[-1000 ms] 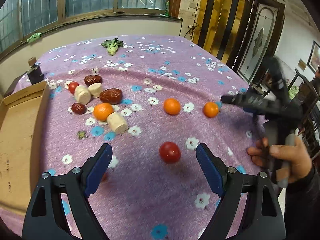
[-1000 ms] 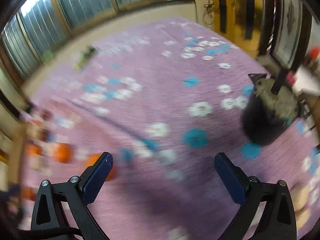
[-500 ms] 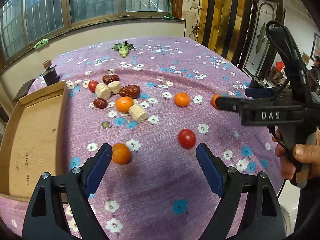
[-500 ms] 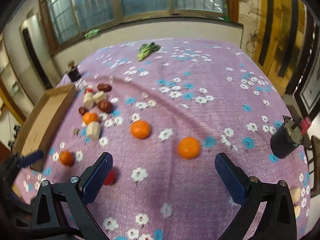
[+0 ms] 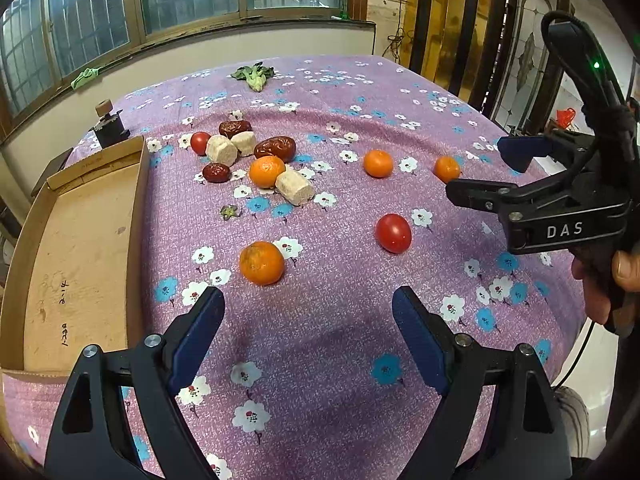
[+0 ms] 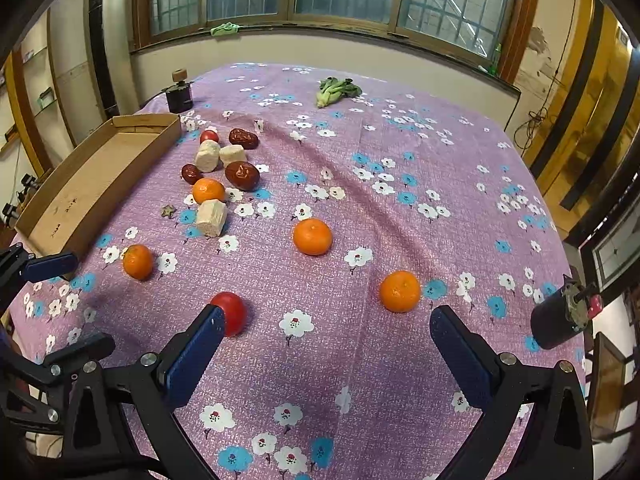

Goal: Organize fruits
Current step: 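Move the left gripper to a tangerine while the right gripper approaches a red tomato, then close the left gripper on the tangerine while the right gripper grasps the tomato, then carry the tangerine in the left gripper and tomato in the right over the tray, then open the left gripper to drop the tangerine while the right releases the tomato, then move both grippers back toward the fruits on the cloth, then grasp a white yam piece with the left gripper while the right grasps a tangerine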

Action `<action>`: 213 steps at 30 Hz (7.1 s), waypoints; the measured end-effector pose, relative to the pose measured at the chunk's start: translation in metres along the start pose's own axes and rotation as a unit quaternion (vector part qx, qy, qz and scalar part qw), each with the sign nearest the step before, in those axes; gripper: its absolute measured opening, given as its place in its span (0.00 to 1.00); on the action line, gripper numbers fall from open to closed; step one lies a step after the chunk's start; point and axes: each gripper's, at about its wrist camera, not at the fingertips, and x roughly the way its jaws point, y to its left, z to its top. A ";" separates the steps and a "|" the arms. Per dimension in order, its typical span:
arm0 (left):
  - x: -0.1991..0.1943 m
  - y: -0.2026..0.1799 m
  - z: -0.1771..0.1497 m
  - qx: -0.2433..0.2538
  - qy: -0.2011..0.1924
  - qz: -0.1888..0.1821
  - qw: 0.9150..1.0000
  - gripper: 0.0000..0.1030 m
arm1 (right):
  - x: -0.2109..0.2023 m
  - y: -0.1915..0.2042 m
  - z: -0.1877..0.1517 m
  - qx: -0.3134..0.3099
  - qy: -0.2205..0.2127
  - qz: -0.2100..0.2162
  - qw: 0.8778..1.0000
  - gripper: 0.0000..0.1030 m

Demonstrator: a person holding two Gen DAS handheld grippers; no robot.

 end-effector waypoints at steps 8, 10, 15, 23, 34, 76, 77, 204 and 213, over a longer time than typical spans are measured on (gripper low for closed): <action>-0.001 0.003 0.004 0.001 -0.002 0.004 1.000 0.84 | -0.001 0.002 0.001 -0.015 -0.002 0.006 1.000 1.00; -0.001 0.003 0.005 0.000 -0.001 0.003 1.000 0.84 | -0.001 0.003 0.001 -0.017 -0.001 0.005 1.000 1.00; -0.001 0.005 0.006 -0.003 0.001 0.002 1.000 0.84 | 0.001 0.003 0.001 -0.018 0.002 0.004 1.000 1.00; 0.002 0.012 0.005 -0.010 0.005 -0.001 1.000 0.84 | 0.001 0.004 0.000 -0.018 0.002 0.002 1.000 1.00; 0.019 0.025 0.008 -0.024 0.016 -0.007 1.000 0.84 | 0.006 0.001 -0.004 -0.014 0.005 0.058 0.998 0.98; 0.000 0.079 0.006 -0.071 0.000 0.091 0.993 0.29 | 0.018 0.065 0.006 -0.024 0.015 0.191 0.981 0.29; -0.004 0.084 0.005 -0.075 -0.003 0.095 0.993 0.29 | 0.016 0.069 0.007 -0.026 0.014 0.197 0.980 0.29; 0.123 0.031 0.084 -0.129 0.062 -0.033 0.989 0.50 | 0.077 -0.075 -0.007 0.112 0.008 0.027 0.993 0.48; 0.110 0.032 0.074 -0.109 0.052 -0.025 0.992 0.29 | 0.073 -0.086 -0.012 0.137 0.007 0.045 0.990 0.32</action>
